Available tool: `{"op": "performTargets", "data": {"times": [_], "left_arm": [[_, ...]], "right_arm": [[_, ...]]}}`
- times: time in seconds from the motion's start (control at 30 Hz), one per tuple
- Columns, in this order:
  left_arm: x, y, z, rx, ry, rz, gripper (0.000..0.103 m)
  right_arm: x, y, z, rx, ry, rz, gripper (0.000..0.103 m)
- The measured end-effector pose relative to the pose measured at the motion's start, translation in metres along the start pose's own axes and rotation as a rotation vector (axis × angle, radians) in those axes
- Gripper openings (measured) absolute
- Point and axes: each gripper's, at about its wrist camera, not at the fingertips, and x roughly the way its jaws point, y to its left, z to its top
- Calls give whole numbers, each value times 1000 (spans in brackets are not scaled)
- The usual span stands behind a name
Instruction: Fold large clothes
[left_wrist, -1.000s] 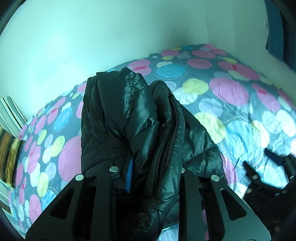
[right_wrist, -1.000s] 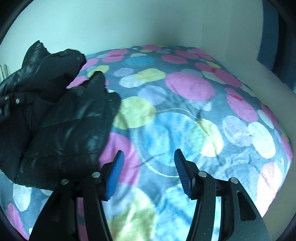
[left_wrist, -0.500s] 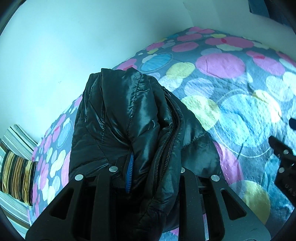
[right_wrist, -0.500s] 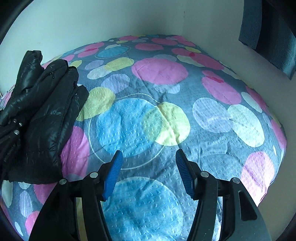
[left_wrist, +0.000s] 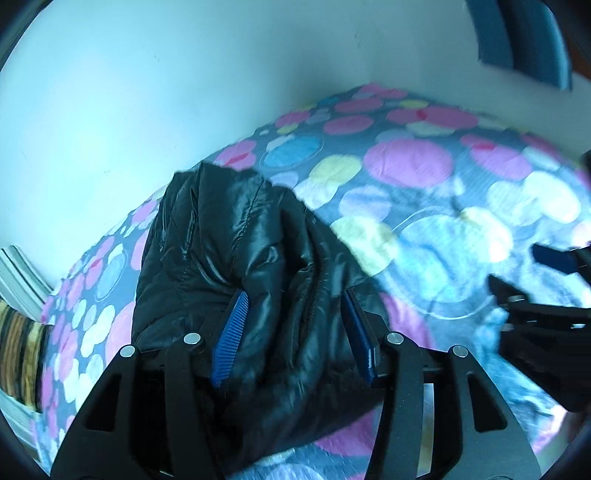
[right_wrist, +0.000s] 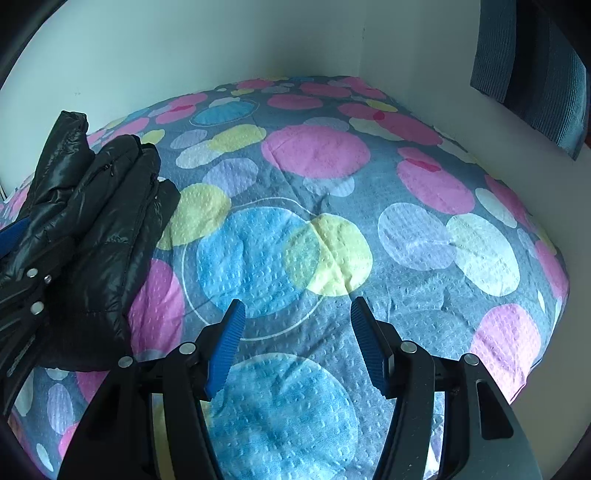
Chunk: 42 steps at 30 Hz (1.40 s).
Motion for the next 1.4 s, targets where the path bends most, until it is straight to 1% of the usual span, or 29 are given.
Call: {"op": "performTargets", "data": {"times": [0.07,0.13,0.17,0.2,0.27,0.33,0.37,0.4,0.43,0.47,0.53,0.63,0.7,0.8,1.0,1.13,1.2,1.27,1.3,1.33,1.37,1.4], "left_arm": [[-16,9,2,-29,-19,-49,53],[-32,22,3,-63,-36,-82,53],[-41,32,4,-83,-50,-93,55],[-47,39,3,-96,-63,-94,60],[-63,64,2,-141,-101,-77,64],[-71,93,-2,-199,-125,-43,68],[-72,109,-5,-229,-130,-21,73],[-69,129,-9,-268,-129,13,75],[-64,142,-13,-291,-120,36,75],[-56,156,-17,-313,-101,56,75],[-35,186,-28,-370,-51,72,75],[1,221,-45,-456,15,57,75],[22,239,-54,-519,44,24,75],[38,253,-60,-563,53,-7,75],[68,254,-52,-540,66,-39,75],[88,257,-47,-553,79,-92,75],[98,255,-46,-556,92,-127,75],[104,251,-47,-557,99,-143,75],[106,250,-47,-557,100,-150,75],[110,248,-47,-554,101,-165,75],[112,245,-47,-549,104,-177,74],[114,242,-46,-539,109,-183,73]], "right_arm": [[-4,4,2,-6,-6,2,59],[-9,8,4,-13,-11,8,59],[-12,12,6,-19,-16,12,59],[-15,15,8,-24,-21,15,59],[-22,22,13,-33,-35,27,59],[-29,29,20,-36,-49,51,59],[-33,34,25,-39,-59,66,59],[-37,40,29,-44,-68,80,60],[-40,46,34,-51,-78,94,62],[-44,55,40,-61,-93,111,67],[-47,69,49,-80,-110,133,68],[-51,94,65,-108,-128,179,68],[-51,110,76,-120,-134,208,68],[-48,131,93,-139,-141,227,68],[-30,164,118,-163,-121,234,68],[-24,177,132,-174,-116,229,68],[-20,182,137,-187,-108,230,71],[-14,187,140,-209,-98,233,71],[-10,190,141,-225,-88,230,67],[-5,192,140,-247,-72,227,59],[0,193,140,-257,-54,232,44],[6,193,139,-262,-29,237,39]]}}
